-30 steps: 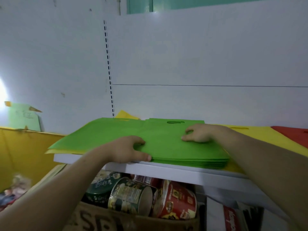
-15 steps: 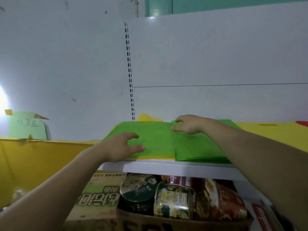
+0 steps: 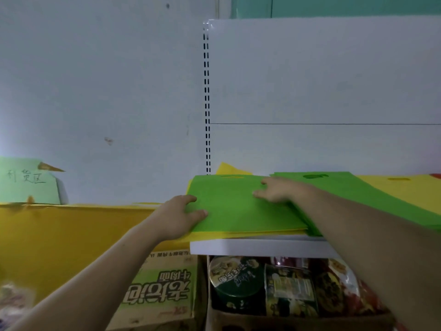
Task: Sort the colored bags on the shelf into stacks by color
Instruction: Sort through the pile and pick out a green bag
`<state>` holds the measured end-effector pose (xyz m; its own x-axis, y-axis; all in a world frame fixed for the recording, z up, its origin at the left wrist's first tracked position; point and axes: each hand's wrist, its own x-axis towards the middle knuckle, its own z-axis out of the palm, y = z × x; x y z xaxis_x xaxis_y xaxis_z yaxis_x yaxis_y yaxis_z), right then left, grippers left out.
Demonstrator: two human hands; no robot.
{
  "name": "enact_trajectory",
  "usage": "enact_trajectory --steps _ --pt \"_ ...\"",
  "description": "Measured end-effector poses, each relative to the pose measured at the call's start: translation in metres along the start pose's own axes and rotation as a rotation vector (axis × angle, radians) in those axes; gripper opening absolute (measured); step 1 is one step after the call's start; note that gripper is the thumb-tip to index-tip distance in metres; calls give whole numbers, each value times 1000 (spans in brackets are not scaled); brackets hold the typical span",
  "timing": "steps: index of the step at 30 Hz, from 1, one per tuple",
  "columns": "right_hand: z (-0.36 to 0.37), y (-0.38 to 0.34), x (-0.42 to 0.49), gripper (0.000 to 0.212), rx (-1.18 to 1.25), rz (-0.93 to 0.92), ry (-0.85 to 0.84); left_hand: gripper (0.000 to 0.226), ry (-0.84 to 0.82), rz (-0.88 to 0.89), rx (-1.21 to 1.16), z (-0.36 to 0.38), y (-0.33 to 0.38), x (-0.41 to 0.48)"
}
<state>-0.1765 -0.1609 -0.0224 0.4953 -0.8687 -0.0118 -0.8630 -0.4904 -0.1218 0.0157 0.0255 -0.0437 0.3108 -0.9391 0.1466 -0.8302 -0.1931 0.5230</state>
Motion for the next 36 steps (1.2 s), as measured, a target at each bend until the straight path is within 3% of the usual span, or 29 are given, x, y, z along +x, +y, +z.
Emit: enact_trajectory --steps 9,14,21,27,31,36 --pt "7 1 16 70 -52 36 -78 70 -120 -99 12 0 2 8" --pt "5 -1 18 69 -1 -8 84 65 -114 -99 -21 0 4 6" --pt "5 -12 15 36 93 -91 315 67 -89 -91 -78 -3 8 2" --pt "0 -12 14 23 420 -76 479 86 63 -126 -172 -3 -2 6" --pt "-5 -12 7 20 634 -97 544 72 230 -86 -348 -5 -7 10" --pt "-15 -13 -19 23 714 -128 657 60 381 18 -551 -14 -13 6"
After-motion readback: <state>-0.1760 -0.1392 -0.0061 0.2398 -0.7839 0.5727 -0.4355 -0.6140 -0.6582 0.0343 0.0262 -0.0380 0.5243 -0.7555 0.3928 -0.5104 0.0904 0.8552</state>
